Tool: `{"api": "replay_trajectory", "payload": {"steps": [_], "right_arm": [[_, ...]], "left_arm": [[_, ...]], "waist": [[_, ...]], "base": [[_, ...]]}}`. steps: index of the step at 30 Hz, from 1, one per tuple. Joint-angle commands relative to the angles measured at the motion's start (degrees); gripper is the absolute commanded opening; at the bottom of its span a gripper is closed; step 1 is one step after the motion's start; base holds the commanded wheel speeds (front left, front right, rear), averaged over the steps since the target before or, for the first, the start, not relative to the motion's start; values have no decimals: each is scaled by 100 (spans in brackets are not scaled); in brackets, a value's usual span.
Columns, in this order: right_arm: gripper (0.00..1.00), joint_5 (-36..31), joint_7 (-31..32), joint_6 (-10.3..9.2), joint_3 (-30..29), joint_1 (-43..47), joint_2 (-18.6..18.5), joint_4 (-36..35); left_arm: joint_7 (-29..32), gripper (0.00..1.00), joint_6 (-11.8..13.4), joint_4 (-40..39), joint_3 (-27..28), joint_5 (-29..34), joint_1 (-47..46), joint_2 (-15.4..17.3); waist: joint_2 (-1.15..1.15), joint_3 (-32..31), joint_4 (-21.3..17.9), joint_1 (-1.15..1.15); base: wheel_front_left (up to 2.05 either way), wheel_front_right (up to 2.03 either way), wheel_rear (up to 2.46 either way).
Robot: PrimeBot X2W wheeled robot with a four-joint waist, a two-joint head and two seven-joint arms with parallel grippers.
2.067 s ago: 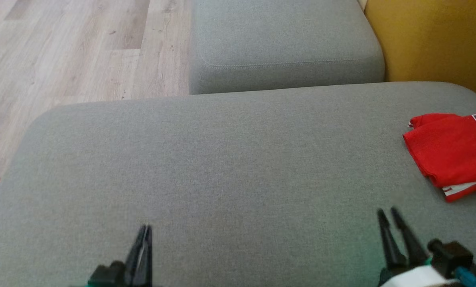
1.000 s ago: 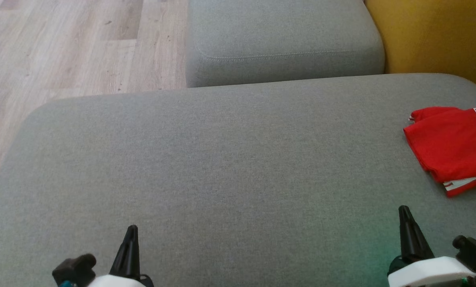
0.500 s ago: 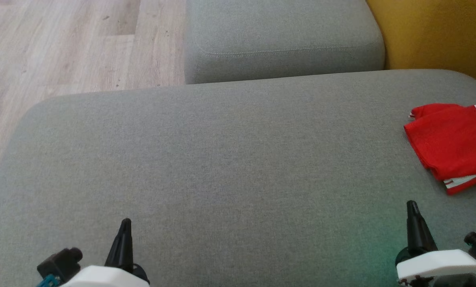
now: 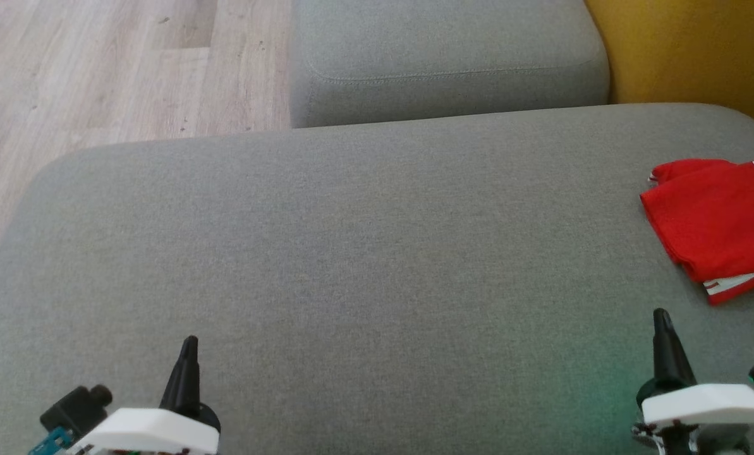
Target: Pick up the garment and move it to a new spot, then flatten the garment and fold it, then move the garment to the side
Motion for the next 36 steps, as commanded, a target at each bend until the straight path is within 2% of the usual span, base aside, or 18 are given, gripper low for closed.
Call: {"api": "replay_trajectory", "payload": {"steps": [1, 36], "right_arm": [[0, 199, 46, -3, 4, -361, 0, -176], [0, 2437, 630, -4, -335, -753, 132, -158]], "left_arm": [[44, 0, -61, -143, 176, -203, -353, 90], [620, 0, -412, 182, 702, -2653, -915, 91]], "waist": [[0, 10, -2, 0], [0, 203, -49, 0]], "base": [[0, 0, 0], [0, 0, 0]]}}
